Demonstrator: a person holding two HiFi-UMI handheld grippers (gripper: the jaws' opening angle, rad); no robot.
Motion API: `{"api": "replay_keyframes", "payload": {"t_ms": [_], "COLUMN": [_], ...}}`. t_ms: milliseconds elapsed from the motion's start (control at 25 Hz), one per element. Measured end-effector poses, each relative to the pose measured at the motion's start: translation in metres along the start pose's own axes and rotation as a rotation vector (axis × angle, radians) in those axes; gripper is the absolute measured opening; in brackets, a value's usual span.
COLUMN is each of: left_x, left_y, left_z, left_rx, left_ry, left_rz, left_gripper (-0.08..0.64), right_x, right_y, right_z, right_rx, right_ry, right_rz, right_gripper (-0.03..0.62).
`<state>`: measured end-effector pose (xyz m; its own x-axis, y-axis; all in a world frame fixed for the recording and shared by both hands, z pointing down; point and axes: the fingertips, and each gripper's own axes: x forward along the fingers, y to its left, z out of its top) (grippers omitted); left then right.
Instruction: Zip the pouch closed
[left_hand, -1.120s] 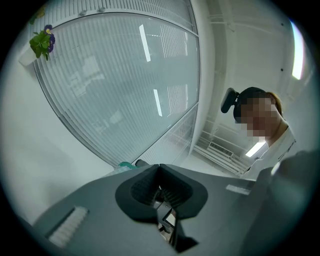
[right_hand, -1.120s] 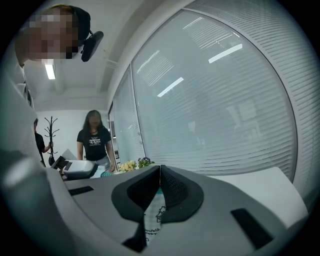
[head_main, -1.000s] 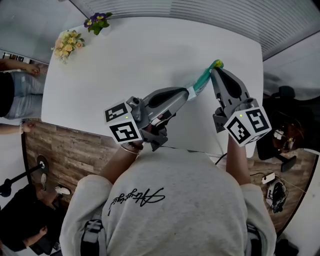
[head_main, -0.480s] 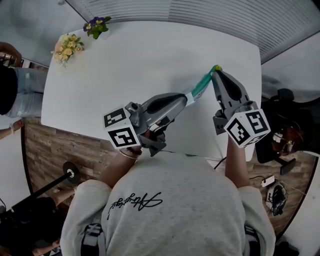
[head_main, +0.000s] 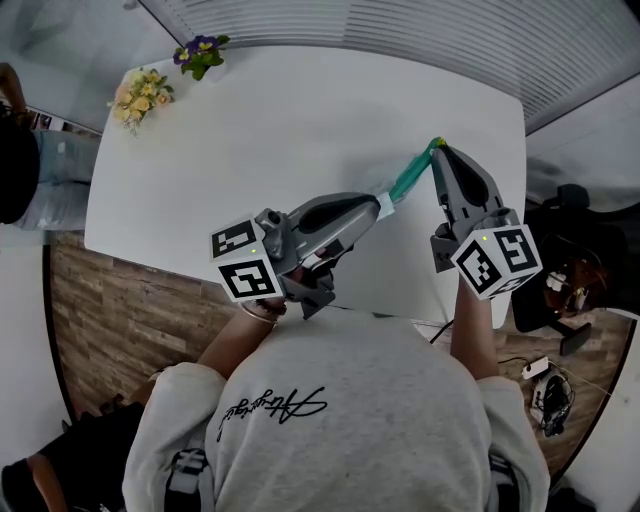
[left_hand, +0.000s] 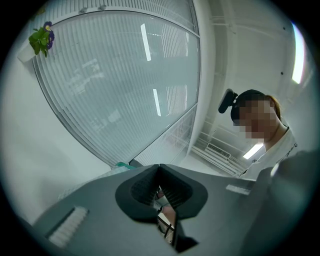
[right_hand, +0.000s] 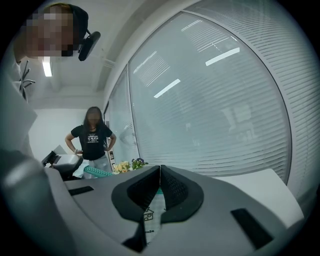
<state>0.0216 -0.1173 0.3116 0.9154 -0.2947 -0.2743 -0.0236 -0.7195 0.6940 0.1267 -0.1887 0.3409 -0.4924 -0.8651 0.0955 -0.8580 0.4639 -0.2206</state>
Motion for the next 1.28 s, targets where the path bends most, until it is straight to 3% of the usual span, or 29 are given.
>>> {"api": "replay_keyframes", "payload": {"t_ms": [1280], "left_x": [0.000], "left_y": [-0.006], "left_z": [0.003], "left_rx": [0.005], "left_ry": [0.014], "left_rz": [-0.028], "left_gripper": [0.003], "right_x": [0.000], "right_y": [-0.026], "right_z": [0.004], "right_rx": [-0.030], "right_ry": [-0.003], "right_rz": [-0.077], "right_gripper": [0.006]}}
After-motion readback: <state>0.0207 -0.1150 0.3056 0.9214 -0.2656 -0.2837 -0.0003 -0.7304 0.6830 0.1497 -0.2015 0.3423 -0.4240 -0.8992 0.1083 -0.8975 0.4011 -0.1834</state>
